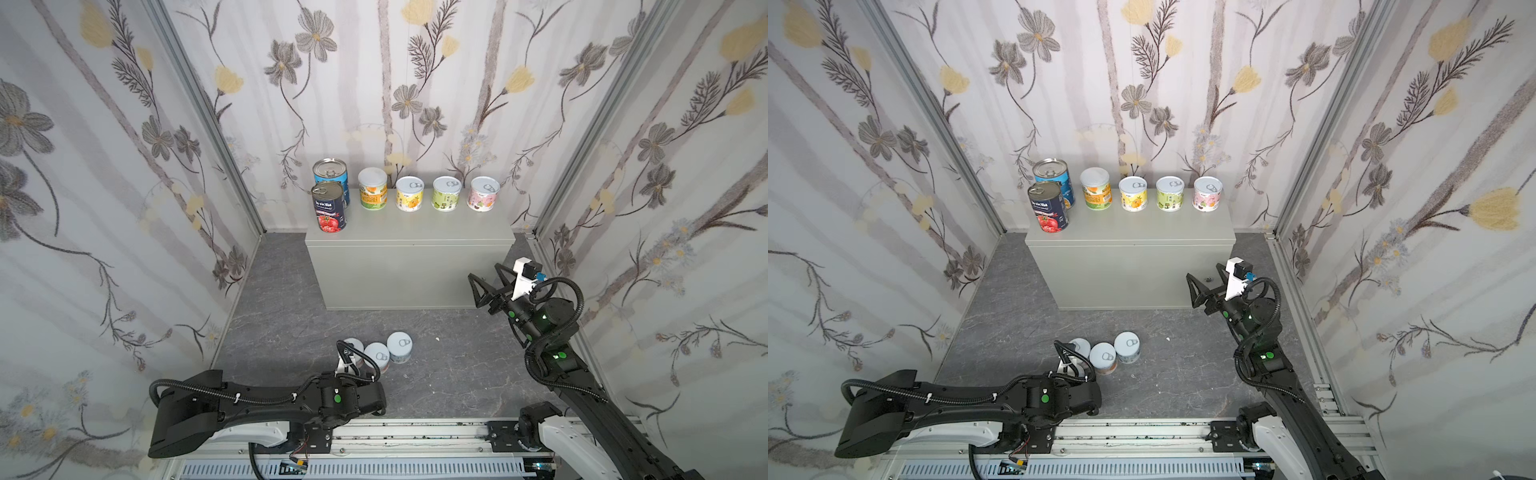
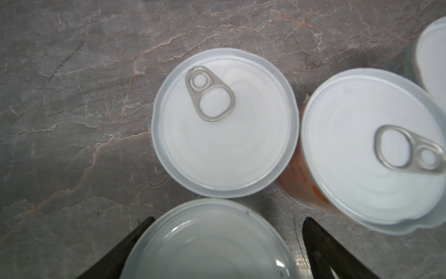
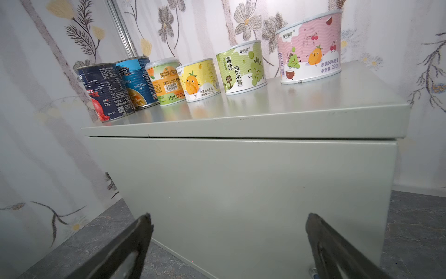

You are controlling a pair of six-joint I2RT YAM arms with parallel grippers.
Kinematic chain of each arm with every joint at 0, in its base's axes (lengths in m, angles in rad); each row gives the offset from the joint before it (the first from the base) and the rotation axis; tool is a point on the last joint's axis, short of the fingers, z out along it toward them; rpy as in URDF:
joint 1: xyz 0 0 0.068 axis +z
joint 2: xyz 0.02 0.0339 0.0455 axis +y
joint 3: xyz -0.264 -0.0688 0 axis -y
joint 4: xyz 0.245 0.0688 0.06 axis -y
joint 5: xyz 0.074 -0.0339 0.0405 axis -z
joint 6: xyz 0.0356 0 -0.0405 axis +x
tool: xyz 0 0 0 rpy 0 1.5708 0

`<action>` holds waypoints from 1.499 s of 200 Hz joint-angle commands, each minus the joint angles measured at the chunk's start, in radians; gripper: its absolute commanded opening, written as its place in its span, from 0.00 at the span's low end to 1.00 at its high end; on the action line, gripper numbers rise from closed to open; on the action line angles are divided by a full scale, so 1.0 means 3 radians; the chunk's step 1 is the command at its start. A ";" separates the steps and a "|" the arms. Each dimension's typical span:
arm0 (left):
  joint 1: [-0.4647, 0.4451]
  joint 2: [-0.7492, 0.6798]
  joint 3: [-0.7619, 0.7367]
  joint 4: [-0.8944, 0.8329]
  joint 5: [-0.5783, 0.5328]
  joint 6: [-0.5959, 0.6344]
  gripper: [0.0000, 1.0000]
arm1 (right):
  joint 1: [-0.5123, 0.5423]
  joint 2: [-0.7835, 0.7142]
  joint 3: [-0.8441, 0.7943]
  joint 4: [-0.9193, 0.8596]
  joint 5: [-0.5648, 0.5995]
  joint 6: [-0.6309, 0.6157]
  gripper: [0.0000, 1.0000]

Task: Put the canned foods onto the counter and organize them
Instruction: 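Close the left gripper on a white-lidded can in the floor cluster, then lift the white-lidded can with the left gripper up to the cabinet top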

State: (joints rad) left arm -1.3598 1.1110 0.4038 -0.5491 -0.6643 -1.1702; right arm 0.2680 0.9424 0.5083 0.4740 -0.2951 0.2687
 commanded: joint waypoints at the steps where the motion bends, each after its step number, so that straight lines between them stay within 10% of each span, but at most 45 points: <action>1: -0.0002 -0.0069 -0.0117 0.0187 -0.0081 -0.0083 0.91 | 0.0004 -0.0025 -0.0003 -0.0049 0.0088 -0.0082 1.00; 141: -0.0001 -0.0472 -0.0154 -0.0106 -0.0095 -0.0092 0.52 | 0.0007 0.0120 0.0087 -0.0103 0.0061 -0.0078 1.00; 198: -0.0001 -0.1054 -0.0032 -0.0348 -0.0044 0.0260 0.00 | 0.0009 0.0087 0.0093 -0.0198 -0.0108 -0.0168 1.00; 244: 0.0088 -0.1596 0.0302 -0.0792 -0.0180 0.0379 0.00 | 0.0012 -0.0022 0.0081 -0.0224 0.0082 -0.0322 1.00; 300: 0.0523 -0.1126 0.1262 -0.0887 0.0000 0.1137 0.00 | 0.0012 -0.0063 0.0038 0.0048 0.0074 -0.0202 1.00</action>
State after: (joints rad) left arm -1.2514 0.7128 0.6842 -0.8082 -0.6567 -0.9585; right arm 0.2699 0.9234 0.5289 0.4114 -0.2810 0.1898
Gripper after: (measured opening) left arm 0.737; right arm 0.996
